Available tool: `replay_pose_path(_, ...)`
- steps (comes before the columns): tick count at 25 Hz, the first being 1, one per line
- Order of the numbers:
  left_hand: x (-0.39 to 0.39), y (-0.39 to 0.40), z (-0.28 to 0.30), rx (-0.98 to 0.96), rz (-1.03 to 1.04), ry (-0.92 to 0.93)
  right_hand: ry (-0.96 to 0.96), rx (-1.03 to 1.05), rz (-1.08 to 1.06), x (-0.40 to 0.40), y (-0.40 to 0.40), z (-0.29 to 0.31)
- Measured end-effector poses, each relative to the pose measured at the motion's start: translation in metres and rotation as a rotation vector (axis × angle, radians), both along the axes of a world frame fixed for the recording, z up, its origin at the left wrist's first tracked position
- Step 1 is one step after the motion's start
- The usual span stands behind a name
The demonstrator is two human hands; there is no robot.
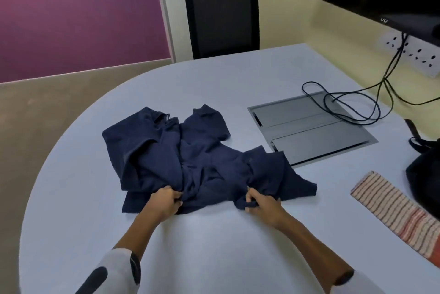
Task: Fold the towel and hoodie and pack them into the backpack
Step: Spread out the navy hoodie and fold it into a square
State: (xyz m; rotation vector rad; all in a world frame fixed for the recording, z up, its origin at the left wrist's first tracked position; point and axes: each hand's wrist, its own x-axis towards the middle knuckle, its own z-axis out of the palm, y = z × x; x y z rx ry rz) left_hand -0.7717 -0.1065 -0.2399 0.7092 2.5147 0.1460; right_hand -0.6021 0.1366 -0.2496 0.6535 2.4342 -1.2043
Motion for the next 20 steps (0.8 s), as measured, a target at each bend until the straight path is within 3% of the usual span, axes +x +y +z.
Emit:
replay_pose_path(6, -0.071, 0.025, -0.017, 0.071, 0.134, -0.044, 0.055, 0.146, 0.002, -0.081, 0.038, 0.004)
replay_pose_path(15, -0.16, 0.071, -0.028, 0.266, 0.206, 0.007, 0.167, 0.075, -0.091, -0.198, 0.098, -0.007)
replay_pose_path(20, -0.205, 0.096, -0.033, 0.405, 0.225, -0.012, 0.168, 0.148, -0.061, -0.255, 0.132, -0.011)
